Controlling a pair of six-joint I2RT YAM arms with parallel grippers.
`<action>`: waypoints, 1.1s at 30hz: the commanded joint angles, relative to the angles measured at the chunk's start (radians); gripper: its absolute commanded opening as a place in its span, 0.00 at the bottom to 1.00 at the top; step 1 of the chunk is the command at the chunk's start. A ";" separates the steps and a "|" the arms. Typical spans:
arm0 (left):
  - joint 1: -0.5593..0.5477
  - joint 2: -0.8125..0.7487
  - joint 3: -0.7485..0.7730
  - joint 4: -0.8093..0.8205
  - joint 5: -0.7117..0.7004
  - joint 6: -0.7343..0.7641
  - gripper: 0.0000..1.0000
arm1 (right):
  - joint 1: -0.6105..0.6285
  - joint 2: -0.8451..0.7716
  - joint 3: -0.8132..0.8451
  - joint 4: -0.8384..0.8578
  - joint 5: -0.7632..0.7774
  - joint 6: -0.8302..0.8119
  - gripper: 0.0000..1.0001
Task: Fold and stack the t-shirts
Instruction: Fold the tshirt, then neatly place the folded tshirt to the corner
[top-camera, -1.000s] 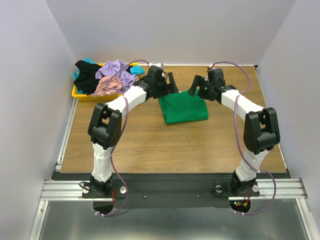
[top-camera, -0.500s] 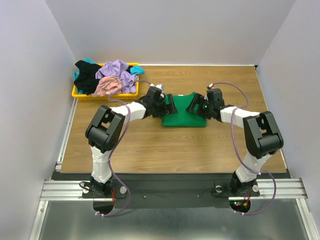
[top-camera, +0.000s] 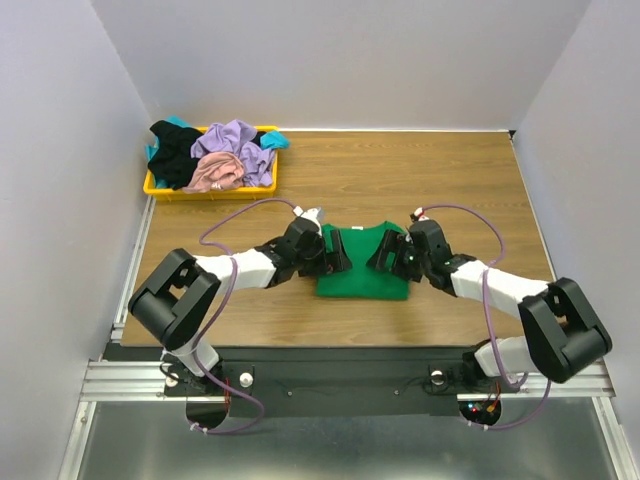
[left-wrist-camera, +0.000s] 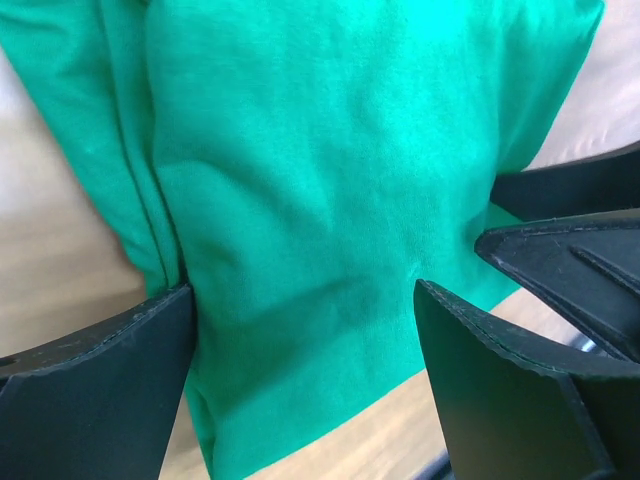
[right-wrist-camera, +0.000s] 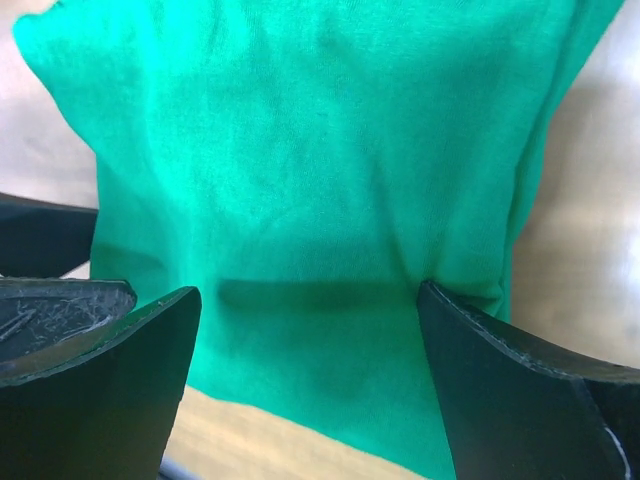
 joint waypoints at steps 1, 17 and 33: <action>-0.040 -0.072 -0.015 -0.090 -0.025 -0.010 0.98 | 0.035 -0.090 -0.014 -0.089 -0.012 0.004 0.96; -0.042 -0.362 -0.061 -0.346 -0.311 -0.022 0.98 | 0.033 -0.229 0.077 -0.362 0.329 -0.025 1.00; 0.006 -0.476 -0.144 -0.414 -0.433 -0.082 0.98 | 0.032 0.150 0.195 -0.338 0.426 -0.017 0.56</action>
